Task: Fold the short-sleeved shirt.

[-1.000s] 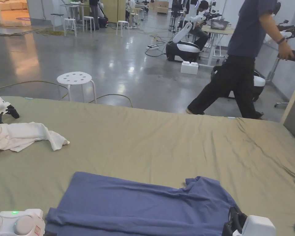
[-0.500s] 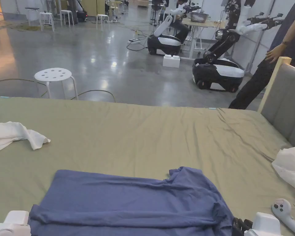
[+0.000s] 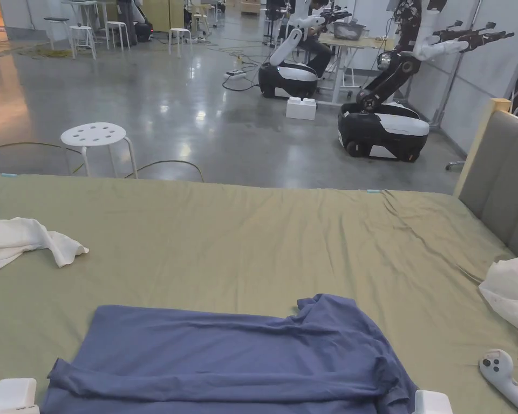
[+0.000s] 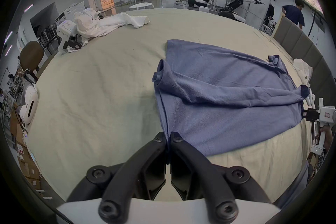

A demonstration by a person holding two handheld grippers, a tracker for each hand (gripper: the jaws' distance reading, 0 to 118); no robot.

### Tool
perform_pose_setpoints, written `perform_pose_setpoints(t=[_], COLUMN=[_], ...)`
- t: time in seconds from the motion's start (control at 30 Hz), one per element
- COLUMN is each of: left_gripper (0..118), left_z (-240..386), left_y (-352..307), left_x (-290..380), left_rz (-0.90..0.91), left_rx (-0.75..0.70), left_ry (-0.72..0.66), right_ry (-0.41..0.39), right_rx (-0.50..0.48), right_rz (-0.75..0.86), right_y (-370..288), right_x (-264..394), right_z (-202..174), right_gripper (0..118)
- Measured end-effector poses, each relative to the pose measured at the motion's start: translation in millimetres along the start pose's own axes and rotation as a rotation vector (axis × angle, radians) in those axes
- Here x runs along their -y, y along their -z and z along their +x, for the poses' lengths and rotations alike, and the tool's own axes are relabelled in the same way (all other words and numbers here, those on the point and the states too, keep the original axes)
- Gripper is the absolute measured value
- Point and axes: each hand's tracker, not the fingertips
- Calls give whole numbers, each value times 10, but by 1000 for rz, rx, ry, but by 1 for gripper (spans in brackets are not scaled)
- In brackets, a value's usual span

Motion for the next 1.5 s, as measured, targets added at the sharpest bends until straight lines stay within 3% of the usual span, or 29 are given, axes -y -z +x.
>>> perform_pose_setpoints(t=[0.03,0.07,0.17,0.43,0.6,0.73,1.03,1.3,1.33,1.4,1.5], left_gripper=[0,0,0,0,0,0,0,0,0,1,28], left_z=[3,3,4,-56,-161,-299,-328,-237,-229,-215,-190], left_y=[6,8,-1,-323,-618,-843,-711,-386,-404,-417,-472], left_x=[8,15,25,-40,92,390,1221,1184,1184,1141,1092], left_rz=[1,3,10,71,102,102,-59,-106,-104,-102,-56], left_rx=[-2,-3,-3,28,5,22,6,-32,-35,-38,-45], left_ry=[-1,-3,-10,-18,3,-32,-44,-14,-11,-9,-15], right_ry=[-12,-24,-110,-118,-191,-204,-228,-232,-223,-212,-221], right_rx=[4,6,24,11,29,16,63,90,92,133,166], right_rz=[19,22,19,87,112,77,-103,-114,-117,-109,-7], right_y=[-28,-42,-97,-764,-1220,-1425,-1208,-988,-997,-1054,-1219], right_x=[8,3,11,-143,-130,99,1026,1135,1110,1062,916], right_z=[-30,-58,-152,-163,-193,-161,-110,-182,-193,-244,-331], right_gripper=[19,11,8,7,7,7,7,8,10,24,62])
